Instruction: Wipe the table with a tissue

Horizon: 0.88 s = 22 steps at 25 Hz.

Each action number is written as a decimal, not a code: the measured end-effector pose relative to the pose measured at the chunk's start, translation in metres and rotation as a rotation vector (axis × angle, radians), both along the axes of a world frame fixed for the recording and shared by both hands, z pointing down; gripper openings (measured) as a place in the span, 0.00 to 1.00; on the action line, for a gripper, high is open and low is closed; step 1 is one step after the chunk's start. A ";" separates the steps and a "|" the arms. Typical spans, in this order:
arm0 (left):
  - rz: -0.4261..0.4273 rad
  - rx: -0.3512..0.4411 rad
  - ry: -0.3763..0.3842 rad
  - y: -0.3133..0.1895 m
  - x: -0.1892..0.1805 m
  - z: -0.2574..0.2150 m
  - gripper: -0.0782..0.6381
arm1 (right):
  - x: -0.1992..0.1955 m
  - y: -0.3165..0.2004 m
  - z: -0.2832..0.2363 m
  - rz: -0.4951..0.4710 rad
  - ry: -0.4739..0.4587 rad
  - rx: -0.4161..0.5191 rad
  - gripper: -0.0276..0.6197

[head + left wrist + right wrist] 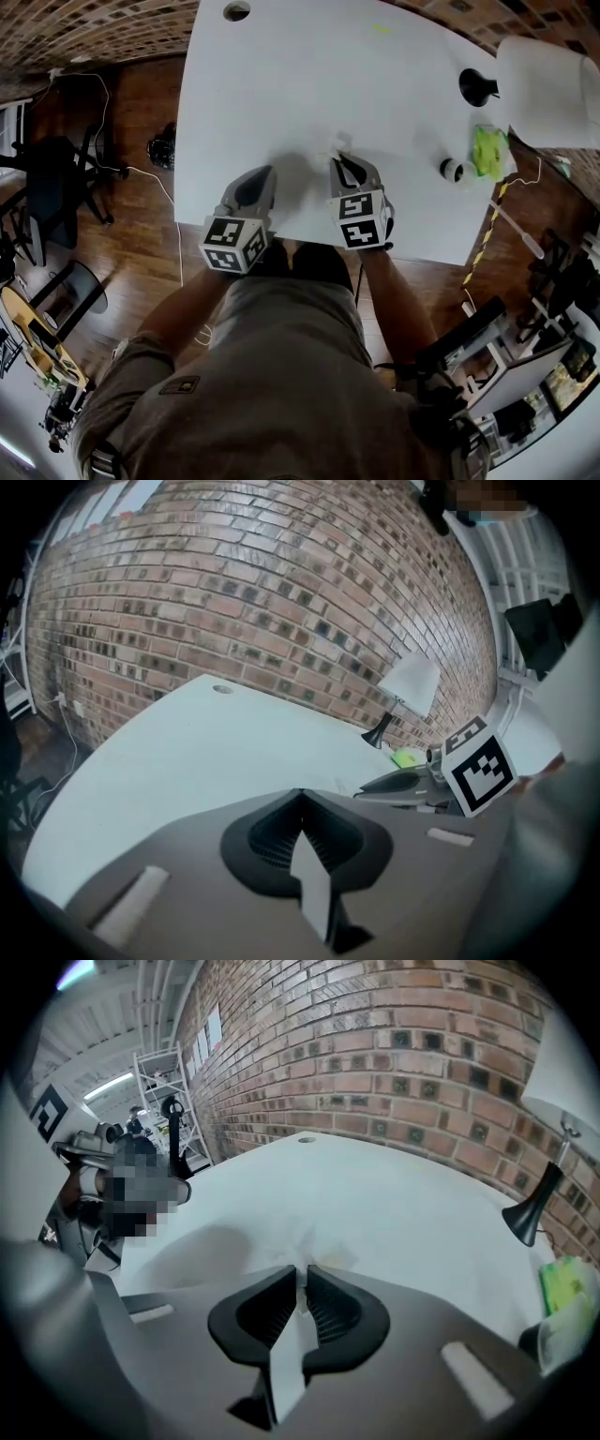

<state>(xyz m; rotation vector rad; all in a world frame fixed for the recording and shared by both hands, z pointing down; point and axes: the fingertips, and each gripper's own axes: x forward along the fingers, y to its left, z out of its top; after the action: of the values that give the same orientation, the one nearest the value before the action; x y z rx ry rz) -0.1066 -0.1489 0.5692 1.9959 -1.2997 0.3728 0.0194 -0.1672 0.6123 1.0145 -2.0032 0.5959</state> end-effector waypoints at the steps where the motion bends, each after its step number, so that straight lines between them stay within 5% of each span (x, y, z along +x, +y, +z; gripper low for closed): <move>1: 0.001 0.000 0.000 -0.001 -0.001 0.000 0.11 | -0.003 0.001 0.002 -0.006 0.001 -0.004 0.12; 10: 0.018 -0.005 0.001 -0.006 -0.003 0.002 0.11 | 0.002 -0.003 0.007 0.014 0.014 -0.024 0.12; 22: 0.064 0.005 0.002 -0.010 0.019 -0.002 0.11 | 0.060 -0.009 0.007 0.133 0.049 -0.017 0.12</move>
<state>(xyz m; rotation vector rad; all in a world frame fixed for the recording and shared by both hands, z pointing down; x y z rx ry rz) -0.0874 -0.1592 0.5674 2.0453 -1.2386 0.3983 0.0790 -0.1763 0.6193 1.1473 -1.8958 0.6514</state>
